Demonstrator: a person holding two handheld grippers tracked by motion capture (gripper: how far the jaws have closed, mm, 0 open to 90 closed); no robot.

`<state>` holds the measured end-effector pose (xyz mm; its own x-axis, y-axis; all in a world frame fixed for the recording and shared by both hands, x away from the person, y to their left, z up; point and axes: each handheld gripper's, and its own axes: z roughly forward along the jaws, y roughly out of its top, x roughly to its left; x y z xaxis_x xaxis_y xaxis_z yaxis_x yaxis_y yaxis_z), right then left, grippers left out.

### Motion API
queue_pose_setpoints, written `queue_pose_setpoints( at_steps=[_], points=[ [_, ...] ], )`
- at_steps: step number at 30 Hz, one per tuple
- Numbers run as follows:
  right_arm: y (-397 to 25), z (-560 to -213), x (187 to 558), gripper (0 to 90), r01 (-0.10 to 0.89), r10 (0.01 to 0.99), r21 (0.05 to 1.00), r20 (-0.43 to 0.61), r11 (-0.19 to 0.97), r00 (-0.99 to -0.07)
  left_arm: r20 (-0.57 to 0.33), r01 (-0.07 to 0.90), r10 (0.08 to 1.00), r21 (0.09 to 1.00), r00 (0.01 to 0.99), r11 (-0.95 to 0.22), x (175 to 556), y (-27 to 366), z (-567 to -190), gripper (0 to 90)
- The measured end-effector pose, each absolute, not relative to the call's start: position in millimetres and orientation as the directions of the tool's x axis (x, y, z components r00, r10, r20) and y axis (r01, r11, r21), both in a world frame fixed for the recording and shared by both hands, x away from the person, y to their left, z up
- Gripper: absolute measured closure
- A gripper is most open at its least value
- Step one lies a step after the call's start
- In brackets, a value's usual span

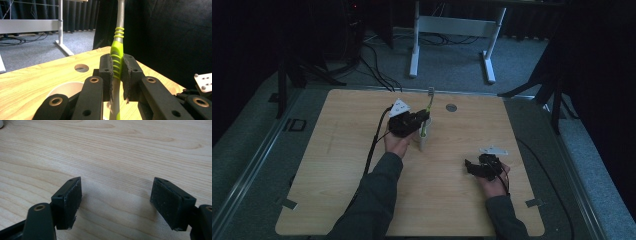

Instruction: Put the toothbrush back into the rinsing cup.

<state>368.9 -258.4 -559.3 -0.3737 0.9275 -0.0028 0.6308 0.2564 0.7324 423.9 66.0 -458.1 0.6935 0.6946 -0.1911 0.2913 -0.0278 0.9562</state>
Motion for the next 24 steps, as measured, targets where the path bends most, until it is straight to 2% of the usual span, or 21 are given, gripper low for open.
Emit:
queue_pose_setpoints(
  at_steps=[24],
  points=[
    [-258,-559,369,24.7,0.631,0.928,0.733,-0.001,0.254,-0.372,-0.144,0.301,0.704,0.948,0.695,-0.104,411,64,-463,78.1]
  ],
)
